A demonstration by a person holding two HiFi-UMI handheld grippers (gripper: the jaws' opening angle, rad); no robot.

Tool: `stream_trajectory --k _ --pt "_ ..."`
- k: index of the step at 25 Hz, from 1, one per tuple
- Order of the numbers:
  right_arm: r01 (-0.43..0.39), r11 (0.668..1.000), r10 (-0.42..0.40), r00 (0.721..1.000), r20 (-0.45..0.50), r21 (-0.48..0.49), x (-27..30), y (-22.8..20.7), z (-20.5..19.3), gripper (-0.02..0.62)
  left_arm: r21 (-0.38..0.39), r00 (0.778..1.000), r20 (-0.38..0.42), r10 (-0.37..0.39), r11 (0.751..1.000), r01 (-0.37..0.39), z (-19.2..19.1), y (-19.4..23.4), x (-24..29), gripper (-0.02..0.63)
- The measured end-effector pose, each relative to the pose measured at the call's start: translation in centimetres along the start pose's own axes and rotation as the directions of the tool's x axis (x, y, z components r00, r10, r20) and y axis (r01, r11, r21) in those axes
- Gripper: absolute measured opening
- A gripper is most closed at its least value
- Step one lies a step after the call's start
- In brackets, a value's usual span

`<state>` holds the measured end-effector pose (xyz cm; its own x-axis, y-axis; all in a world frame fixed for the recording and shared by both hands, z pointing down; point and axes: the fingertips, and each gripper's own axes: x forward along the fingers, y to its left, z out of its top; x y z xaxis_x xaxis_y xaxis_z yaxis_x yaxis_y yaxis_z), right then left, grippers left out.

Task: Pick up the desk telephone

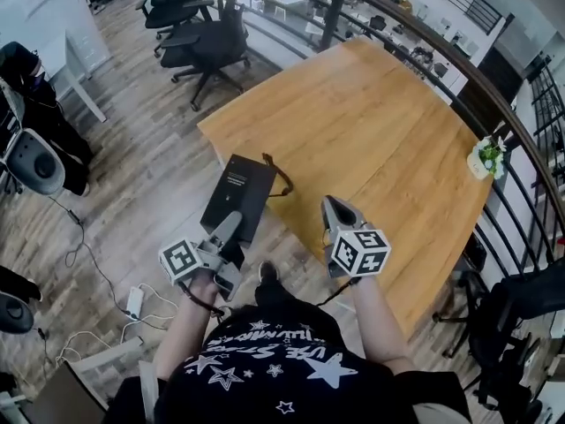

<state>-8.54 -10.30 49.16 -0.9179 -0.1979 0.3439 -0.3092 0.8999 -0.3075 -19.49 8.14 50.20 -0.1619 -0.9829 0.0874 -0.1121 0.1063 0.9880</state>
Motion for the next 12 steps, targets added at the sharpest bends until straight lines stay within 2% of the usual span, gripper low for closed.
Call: stream_trajectory --k 7,12 --pt "-0.055 0.998 0.055 0.998 -0.031 -0.019 -4.1 6.1 -3.3 0.002 -0.005 0.998 0.065 0.003 1.000 -0.003 -1.8 0.0 -8.4 0.198" --pt "-0.084 0.996 0.083 0.996 -0.040 -0.021 -6.9 7.8 -4.1 0.002 -0.018 0.994 0.111 0.019 1.000 -0.017 -3.1 -0.6 -11.6 0.198"
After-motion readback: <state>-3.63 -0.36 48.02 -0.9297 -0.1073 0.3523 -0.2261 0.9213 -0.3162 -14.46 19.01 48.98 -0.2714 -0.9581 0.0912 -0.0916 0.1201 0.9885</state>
